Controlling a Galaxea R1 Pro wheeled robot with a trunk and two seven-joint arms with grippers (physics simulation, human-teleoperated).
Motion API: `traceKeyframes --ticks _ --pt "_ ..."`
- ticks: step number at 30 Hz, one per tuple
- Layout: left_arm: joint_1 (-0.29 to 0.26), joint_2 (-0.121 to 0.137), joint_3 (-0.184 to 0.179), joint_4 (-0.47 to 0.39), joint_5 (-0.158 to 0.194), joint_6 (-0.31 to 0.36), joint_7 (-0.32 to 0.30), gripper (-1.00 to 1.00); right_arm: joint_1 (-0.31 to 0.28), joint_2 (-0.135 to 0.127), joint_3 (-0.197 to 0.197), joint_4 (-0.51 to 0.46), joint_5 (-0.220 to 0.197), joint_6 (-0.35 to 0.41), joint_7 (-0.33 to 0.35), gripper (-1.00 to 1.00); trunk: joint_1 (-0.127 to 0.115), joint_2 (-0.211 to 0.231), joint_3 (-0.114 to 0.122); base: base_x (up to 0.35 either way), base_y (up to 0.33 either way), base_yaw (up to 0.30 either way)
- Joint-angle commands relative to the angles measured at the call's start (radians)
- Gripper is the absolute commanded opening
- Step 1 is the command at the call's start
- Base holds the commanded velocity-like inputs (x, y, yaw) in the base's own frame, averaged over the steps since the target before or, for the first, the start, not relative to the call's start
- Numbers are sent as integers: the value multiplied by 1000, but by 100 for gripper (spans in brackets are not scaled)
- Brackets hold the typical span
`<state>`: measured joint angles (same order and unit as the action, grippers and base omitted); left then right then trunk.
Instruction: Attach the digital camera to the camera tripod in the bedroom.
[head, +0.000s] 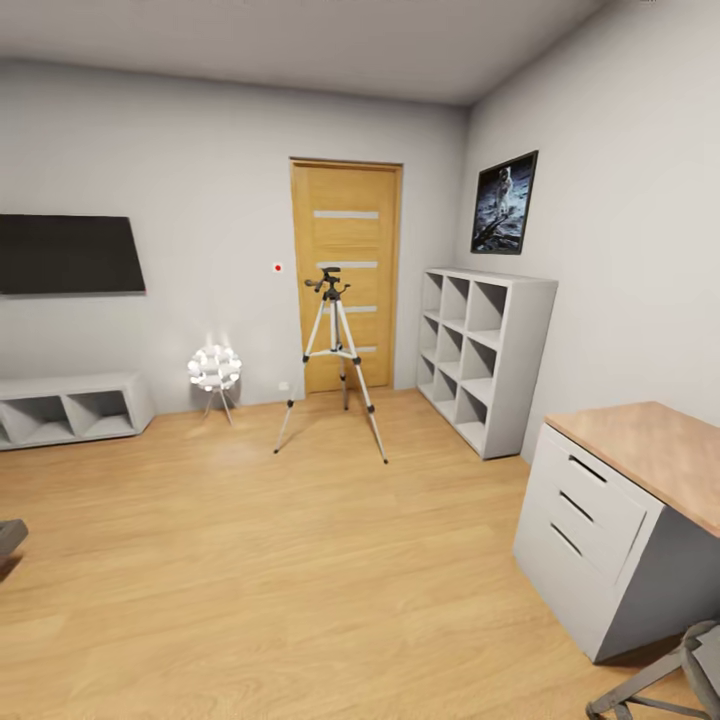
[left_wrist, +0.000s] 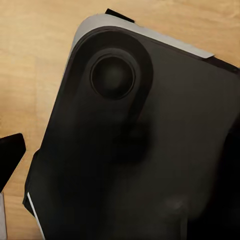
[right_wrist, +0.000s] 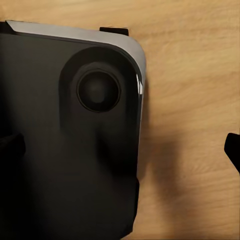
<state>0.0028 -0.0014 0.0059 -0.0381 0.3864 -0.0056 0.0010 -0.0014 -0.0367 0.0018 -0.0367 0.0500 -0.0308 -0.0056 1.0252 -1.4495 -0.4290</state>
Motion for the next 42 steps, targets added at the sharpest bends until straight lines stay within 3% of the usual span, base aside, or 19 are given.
traceKeyframes --ticks 1,22,26,29,30,33,36,42 --pt "0 0 0 -1 5 -1 0 100 0 0 0 0 5 -2 -1 100 0 -1 -1 -93 84 0" --pt "0 2 0 -3 5 -1 -1 100 0 0 -2 -1 6 -1 -1 100 0 -1 -1 -17 16 0" --pt "0 30 0 -66 4 6 4 100 -1 -2 -1 -45 9 4 5 100 0 -1 -1 0 0 0" --pt "0 65 0 -168 4 25 10 100 -1 -4 -3 -171 8 12 4 100 0 -1 -1 0 0 0" --pt "0 94 0 -235 4 53 13 100 -1 -5 -3 -260 8 23 5 100 0 -1 -1 0 0 0" --pt "-1 144 2 -351 7 136 15 100 -1 -5 -4 -412 7 72 6 100 0 -1 -1 0 0 0" --pt "-2 190 3 -484 8 266 18 100 -2 -6 -5 -569 5 173 9 100 0 -1 -1 0 0 0" --pt "-47 236 4 -732 9 544 24 100 -48 -6 -10 -852 -9 448 13 100 0 -1 -1 0 0 0"
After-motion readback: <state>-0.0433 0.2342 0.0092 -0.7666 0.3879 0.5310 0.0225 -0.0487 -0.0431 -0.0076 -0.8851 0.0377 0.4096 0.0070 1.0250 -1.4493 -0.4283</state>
